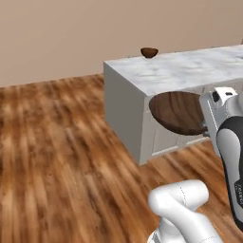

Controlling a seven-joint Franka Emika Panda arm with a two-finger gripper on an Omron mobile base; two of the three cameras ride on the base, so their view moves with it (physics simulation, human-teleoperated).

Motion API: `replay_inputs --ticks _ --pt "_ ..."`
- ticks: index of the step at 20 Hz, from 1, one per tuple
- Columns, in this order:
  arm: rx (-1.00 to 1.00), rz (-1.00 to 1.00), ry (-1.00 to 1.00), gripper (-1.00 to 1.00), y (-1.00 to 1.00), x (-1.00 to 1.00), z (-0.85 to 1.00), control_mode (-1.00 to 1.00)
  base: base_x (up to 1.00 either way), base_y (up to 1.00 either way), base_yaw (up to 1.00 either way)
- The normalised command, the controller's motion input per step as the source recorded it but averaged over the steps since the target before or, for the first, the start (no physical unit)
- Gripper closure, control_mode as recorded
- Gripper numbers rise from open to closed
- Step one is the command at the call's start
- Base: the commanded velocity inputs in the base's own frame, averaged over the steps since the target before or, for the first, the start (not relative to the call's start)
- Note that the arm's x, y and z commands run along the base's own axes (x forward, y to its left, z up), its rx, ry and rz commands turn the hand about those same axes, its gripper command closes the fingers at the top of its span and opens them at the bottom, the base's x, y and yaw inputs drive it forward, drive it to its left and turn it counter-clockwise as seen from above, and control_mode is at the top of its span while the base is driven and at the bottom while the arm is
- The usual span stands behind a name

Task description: Pick up the bowls from the cabinet and place each bowl in front of a stool on the dining counter.

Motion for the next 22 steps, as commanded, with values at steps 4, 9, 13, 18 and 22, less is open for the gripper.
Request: replay_inputs --ticks 4,9,13,18,22 --pt "0.00 0.00 0.00 1.00 0.00 0.00 0.00 1.00 1.00 0.33 0.00" --pt "0.00 0.00 0.00 1.00 0.00 0.00 0.00 1.00 1.00 0.48 0.00" --pt "0.00 0.00 0.00 1.00 0.00 0.00 0.00 1.00 1.00 0.54 -0.03" --pt "0.00 0.00 0.00 1.00 0.00 0.00 0.00 1.00 1.00 0.68 -0.08" --pt "0.00 0.00 0.00 1.00 0.00 0.00 0.00 1.00 1.00 0.37 -0.05"
